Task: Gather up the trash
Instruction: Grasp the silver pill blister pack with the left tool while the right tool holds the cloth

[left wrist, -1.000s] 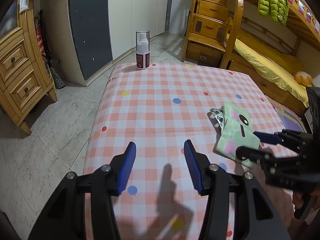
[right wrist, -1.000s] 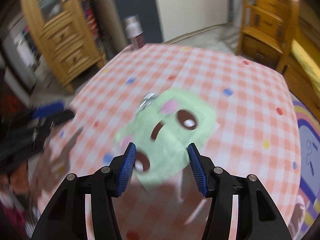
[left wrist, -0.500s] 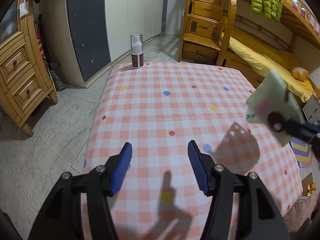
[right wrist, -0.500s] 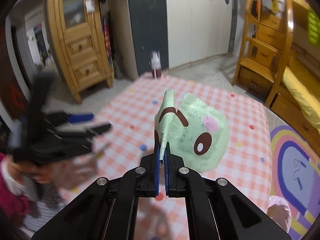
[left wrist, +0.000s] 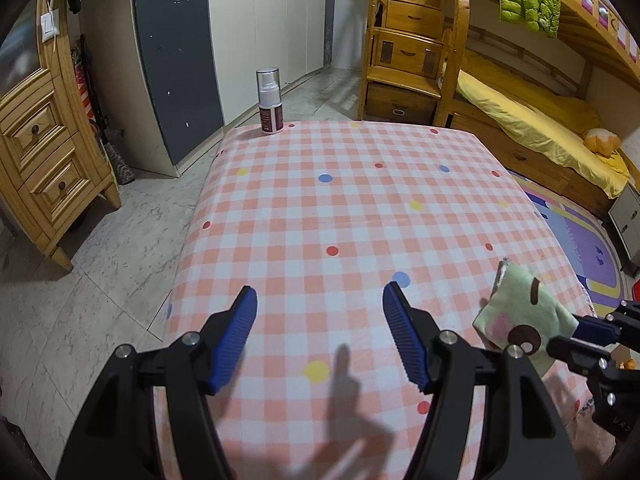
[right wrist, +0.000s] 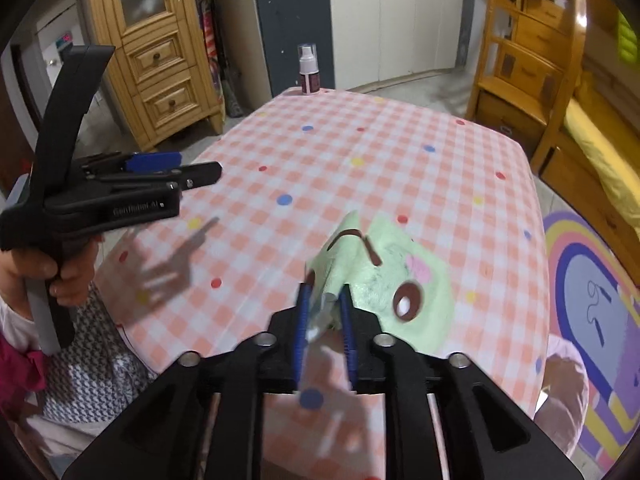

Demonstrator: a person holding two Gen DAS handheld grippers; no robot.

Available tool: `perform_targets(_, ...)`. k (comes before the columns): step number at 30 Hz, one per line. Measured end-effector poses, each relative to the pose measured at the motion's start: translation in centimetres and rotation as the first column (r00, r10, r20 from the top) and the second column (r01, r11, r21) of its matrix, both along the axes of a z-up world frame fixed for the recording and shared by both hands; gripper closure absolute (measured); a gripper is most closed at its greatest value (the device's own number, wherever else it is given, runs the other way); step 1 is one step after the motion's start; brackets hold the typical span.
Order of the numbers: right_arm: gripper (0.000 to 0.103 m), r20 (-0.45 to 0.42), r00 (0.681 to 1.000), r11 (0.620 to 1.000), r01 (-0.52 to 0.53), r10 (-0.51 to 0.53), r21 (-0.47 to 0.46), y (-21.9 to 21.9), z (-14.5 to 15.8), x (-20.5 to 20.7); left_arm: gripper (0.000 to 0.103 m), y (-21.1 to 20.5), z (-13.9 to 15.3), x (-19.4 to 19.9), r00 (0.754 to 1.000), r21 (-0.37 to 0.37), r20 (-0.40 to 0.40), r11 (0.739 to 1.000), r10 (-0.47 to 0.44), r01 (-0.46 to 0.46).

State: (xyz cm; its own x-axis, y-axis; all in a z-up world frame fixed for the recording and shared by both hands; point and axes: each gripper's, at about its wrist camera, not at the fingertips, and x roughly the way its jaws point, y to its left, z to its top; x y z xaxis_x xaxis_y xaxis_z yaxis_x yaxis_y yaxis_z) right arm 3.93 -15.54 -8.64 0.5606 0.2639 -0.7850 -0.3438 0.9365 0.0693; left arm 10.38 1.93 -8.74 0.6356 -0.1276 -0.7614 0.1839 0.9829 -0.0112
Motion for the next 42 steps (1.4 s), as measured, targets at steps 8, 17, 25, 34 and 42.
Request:
perform_targets(8, 0.065, 0.011, 0.997, 0.997, 0.072, -0.073, 0.024, -0.8, -0.3, -1.1, 0.039, 0.0, -0.2, -0.4, 1.000, -0.012, -0.006, 1.000, 0.002, -0.002)
perform_targets(17, 0.100, -0.029, 0.996, 0.996, 0.087, -0.088, -0.009, -0.2, -2.1, -0.3, 0.039, 0.0, 0.1, -1.1, 1.000, -0.014, 0.001, 1.000, -0.003, 0.003)
perform_targets(25, 0.101, 0.238, 0.964, 0.990, 0.092, -0.115, 0.105, -2.0, 7.6, -2.7, 0.039, -0.7, 1.0, -1.6, 0.999, -0.017, 0.024, 1.000, -0.022, 0.023)
perform_targets(34, 0.101, 0.253, 0.958, 0.991, 0.134, -0.137, 0.031, -2.7, 8.2, -2.5, 0.039, -2.2, 1.3, -2.4, 0.997, -0.030, 0.035, 0.997, -0.070, 0.071)
perform_targets(42, 0.101, 0.133, 0.968, 0.973, 0.221, -0.212, -0.063, -3.6, 2.6, -2.1, 0.041, -5.2, 0.9, -3.5, 0.981, -0.045, 0.024, 0.981, -0.190, 0.191)
